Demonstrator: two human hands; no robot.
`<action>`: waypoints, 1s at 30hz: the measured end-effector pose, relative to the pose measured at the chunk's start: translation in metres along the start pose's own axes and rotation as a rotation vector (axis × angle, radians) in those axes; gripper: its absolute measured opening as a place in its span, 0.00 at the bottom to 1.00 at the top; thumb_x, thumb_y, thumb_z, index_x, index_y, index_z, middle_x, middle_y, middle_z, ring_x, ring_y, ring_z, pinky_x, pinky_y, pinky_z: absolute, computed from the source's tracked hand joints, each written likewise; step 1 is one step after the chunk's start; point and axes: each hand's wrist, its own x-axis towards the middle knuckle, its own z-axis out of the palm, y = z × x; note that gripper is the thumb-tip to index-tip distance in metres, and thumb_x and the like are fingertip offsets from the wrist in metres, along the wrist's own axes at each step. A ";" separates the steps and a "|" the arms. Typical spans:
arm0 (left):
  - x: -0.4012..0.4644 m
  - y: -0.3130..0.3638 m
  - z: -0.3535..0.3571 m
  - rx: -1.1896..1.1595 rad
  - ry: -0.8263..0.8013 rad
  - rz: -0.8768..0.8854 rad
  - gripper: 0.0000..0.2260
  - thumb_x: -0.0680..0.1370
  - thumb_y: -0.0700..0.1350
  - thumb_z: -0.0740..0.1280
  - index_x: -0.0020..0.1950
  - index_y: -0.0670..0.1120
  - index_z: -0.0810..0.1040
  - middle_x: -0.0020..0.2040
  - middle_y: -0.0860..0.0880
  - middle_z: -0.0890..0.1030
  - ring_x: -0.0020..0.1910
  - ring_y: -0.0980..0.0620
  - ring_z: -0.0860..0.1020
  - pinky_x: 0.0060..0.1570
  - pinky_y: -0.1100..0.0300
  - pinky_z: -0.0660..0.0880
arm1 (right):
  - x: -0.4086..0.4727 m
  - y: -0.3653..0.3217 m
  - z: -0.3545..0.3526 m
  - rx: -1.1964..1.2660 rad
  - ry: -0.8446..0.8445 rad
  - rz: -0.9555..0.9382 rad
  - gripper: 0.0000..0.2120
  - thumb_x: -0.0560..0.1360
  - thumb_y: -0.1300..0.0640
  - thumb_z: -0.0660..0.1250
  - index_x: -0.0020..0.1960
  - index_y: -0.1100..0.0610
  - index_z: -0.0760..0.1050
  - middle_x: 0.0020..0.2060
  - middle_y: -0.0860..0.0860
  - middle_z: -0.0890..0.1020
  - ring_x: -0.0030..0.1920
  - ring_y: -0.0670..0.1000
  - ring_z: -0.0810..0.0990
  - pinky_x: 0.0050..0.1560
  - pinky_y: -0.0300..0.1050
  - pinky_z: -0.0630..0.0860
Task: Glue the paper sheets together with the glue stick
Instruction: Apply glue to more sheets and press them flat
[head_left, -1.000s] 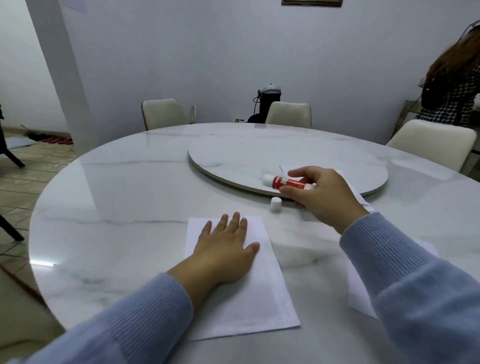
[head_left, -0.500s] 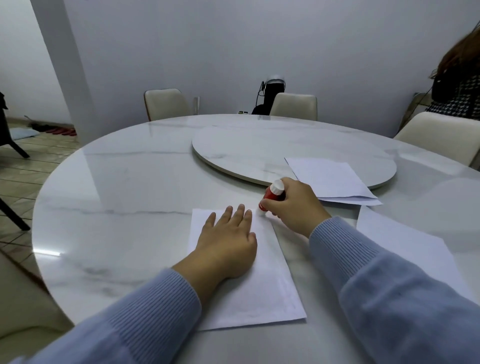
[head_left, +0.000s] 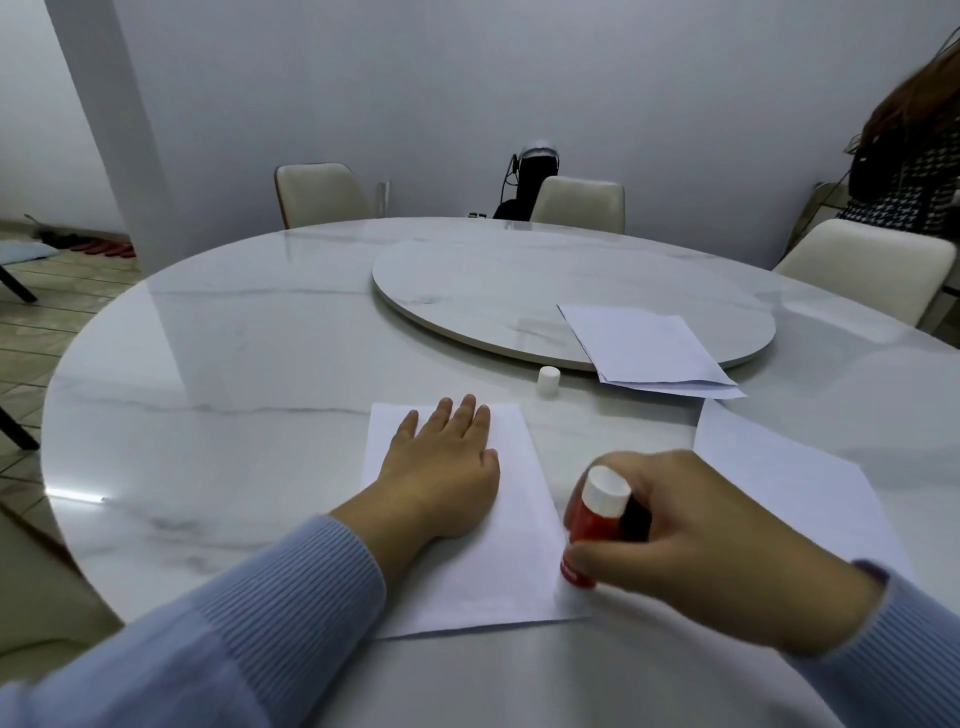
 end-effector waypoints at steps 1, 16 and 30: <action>0.000 0.000 0.000 -0.004 0.002 -0.002 0.25 0.81 0.52 0.43 0.77 0.49 0.42 0.79 0.52 0.41 0.77 0.53 0.40 0.75 0.50 0.39 | -0.006 -0.001 0.000 0.027 -0.036 -0.009 0.08 0.61 0.52 0.72 0.38 0.53 0.79 0.34 0.50 0.84 0.35 0.49 0.81 0.38 0.49 0.79; -0.022 0.007 -0.022 0.153 -0.064 -0.021 0.31 0.80 0.59 0.48 0.77 0.46 0.42 0.79 0.44 0.41 0.77 0.45 0.40 0.75 0.48 0.41 | 0.022 -0.011 -0.053 0.615 0.545 -0.173 0.03 0.73 0.63 0.68 0.43 0.56 0.79 0.32 0.54 0.84 0.30 0.51 0.79 0.31 0.41 0.76; -0.036 0.003 -0.006 0.059 -0.120 0.139 0.30 0.80 0.59 0.46 0.77 0.49 0.37 0.78 0.52 0.36 0.76 0.57 0.36 0.75 0.57 0.36 | 0.093 0.022 0.021 0.215 0.362 -0.055 0.07 0.75 0.56 0.64 0.43 0.59 0.76 0.25 0.43 0.80 0.25 0.41 0.76 0.30 0.34 0.73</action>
